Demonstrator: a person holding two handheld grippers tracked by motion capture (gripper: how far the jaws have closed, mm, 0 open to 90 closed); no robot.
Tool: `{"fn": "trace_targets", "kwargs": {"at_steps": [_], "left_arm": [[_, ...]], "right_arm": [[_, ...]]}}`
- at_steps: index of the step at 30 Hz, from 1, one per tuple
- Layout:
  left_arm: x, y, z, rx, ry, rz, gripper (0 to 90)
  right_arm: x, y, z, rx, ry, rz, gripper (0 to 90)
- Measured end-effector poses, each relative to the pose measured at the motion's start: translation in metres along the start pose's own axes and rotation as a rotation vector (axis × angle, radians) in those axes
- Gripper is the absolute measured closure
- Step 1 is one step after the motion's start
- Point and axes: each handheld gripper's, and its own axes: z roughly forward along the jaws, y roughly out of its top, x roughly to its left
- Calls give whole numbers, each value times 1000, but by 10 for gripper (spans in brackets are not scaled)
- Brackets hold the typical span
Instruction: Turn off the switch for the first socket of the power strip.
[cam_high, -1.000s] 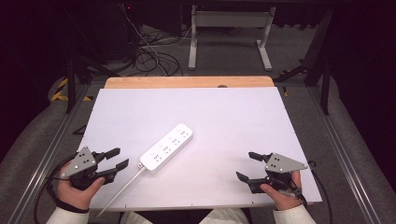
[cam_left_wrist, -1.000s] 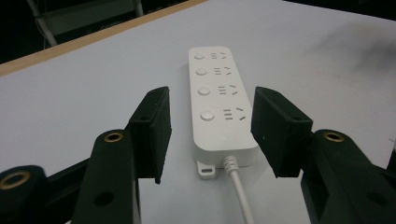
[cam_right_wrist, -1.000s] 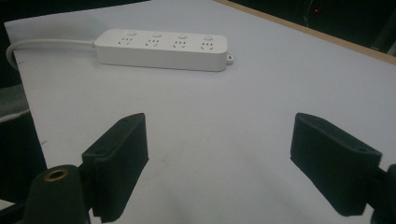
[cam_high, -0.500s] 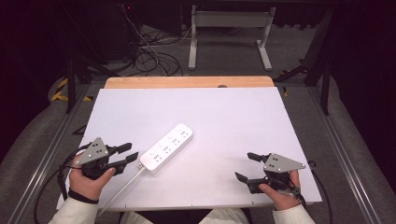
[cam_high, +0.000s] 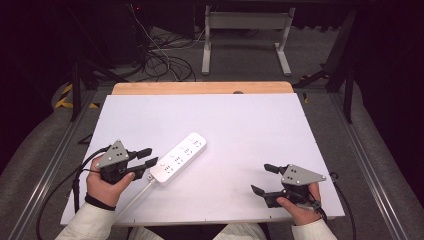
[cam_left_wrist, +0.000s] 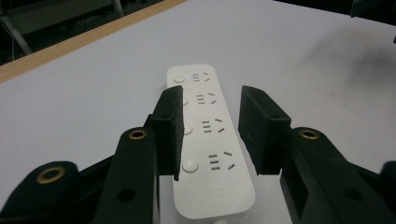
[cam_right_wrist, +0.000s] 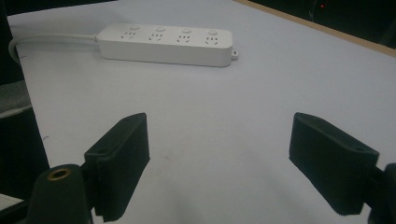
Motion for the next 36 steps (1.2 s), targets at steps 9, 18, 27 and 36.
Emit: {"fn": "trace_targets", "kwargs": {"at_steps": [9, 18, 27, 36], "left_arm": [[1, 8, 15, 10, -11, 10, 626], [2, 13, 31, 18, -28, 2, 646], [7, 12, 34, 36, -18, -7, 736], [15, 8, 42, 110, -25, -49, 900]], "right_arm": [[0, -1, 1, 7, 5, -3, 204], [1, -1, 2, 11, 12, -7, 204], [3, -2, 2, 12, 23, -15, 204], [4, -3, 3, 19, 29, -19, 204]]}}
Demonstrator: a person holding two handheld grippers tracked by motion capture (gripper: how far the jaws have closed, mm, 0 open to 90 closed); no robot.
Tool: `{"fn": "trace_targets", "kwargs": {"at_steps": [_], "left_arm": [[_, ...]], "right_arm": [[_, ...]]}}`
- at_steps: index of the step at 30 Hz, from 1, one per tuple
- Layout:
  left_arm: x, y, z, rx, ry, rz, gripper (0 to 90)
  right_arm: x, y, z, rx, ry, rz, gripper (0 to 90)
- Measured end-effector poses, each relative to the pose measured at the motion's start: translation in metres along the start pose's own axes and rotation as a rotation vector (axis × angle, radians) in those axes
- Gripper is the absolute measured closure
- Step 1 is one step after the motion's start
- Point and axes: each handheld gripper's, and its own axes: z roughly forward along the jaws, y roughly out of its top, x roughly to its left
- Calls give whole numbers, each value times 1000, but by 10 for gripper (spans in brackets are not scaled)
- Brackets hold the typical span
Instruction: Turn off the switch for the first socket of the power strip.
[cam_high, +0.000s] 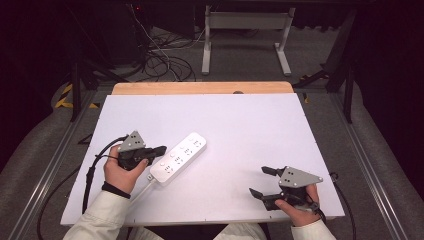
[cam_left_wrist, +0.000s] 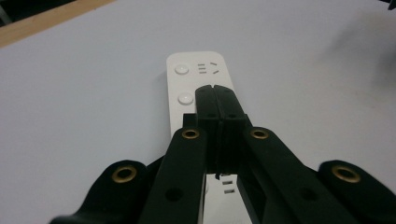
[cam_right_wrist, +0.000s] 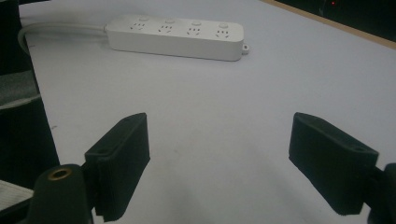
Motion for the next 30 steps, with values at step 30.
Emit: {"fn": "trace_targets", "kwargs": {"at_steps": [30], "left_arm": [[6, -7, 20, 259, -13, -27, 900]], "right_arm": [[0, -1, 1, 5, 6, 2, 209]]}}
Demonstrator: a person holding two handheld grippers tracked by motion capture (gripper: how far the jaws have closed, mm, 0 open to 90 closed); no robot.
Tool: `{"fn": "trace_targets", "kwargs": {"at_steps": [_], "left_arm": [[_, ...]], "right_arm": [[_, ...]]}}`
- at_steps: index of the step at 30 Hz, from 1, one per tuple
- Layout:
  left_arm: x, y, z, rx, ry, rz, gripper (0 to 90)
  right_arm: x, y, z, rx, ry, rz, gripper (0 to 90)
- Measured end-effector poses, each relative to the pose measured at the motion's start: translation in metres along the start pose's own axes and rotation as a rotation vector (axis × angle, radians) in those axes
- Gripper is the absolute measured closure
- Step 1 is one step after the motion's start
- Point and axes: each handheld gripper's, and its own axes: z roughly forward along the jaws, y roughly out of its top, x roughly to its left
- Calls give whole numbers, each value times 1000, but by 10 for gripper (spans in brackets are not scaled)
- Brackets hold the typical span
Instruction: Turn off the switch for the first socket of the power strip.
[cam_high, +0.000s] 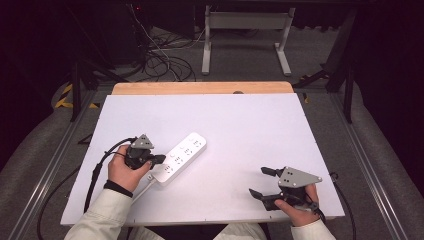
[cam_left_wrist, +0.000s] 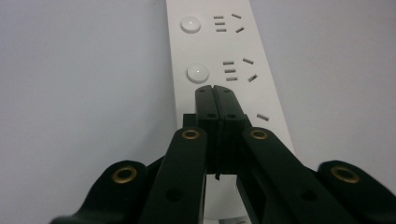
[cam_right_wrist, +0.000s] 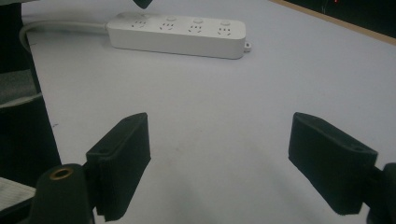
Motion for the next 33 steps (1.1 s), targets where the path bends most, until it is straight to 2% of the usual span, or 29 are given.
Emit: {"fn": "trace_targets", "kwargs": {"at_steps": [12, 15, 26, 33], "left_arm": [[-1, -1, 6, 40, 14, 20, 900], [-1, -1, 7, 32, 11, 12, 900], [-1, -2, 8, 42, 23, 36, 900], [-2, -3, 9, 39, 21, 30, 900]], "right_arm": [[0, 0, 0, 0, 1, -5, 214], [0, 0, 0, 1, 1, -5, 214], [1, 0, 0, 3, 1, -8, 214], [1, 0, 0, 1, 2, -8, 214]]}}
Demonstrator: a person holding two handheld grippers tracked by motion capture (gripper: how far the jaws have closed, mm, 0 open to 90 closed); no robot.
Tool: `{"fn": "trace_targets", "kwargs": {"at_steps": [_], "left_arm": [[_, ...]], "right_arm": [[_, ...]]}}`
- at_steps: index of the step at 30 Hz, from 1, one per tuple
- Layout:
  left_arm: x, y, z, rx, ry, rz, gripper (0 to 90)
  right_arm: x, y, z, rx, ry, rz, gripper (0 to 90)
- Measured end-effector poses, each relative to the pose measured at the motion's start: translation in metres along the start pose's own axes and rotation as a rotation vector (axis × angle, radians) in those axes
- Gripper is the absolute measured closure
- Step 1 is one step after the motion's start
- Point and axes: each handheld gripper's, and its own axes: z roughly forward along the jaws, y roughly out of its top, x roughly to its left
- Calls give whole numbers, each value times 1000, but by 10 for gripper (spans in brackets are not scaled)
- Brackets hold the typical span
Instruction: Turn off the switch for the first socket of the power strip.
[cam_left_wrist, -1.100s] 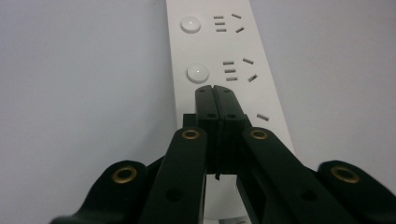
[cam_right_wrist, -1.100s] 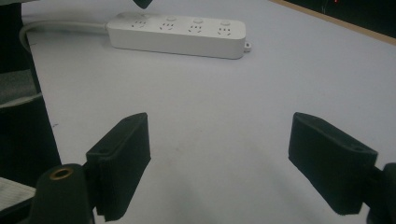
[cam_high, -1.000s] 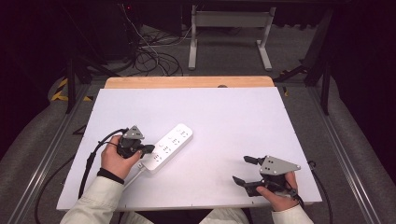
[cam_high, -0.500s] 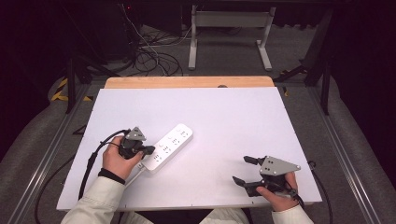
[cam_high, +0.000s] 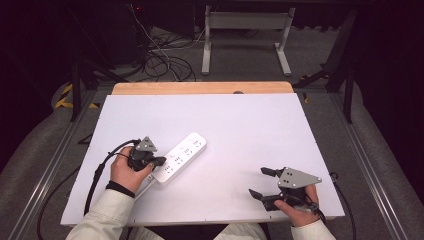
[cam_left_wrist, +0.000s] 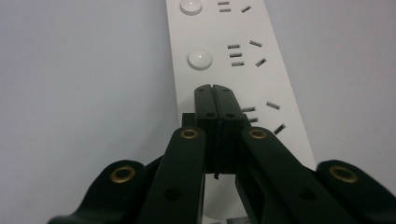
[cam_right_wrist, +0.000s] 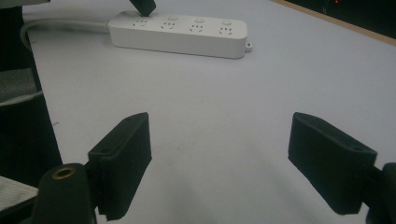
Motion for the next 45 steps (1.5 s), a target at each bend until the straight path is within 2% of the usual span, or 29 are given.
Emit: {"fn": "trace_targets", "kwargs": {"at_steps": [45], "left_arm": [[-1, -3, 1, -16, 8, 1, 900]], "right_arm": [[2, 0, 0, -1, 3, -3, 214]]}}
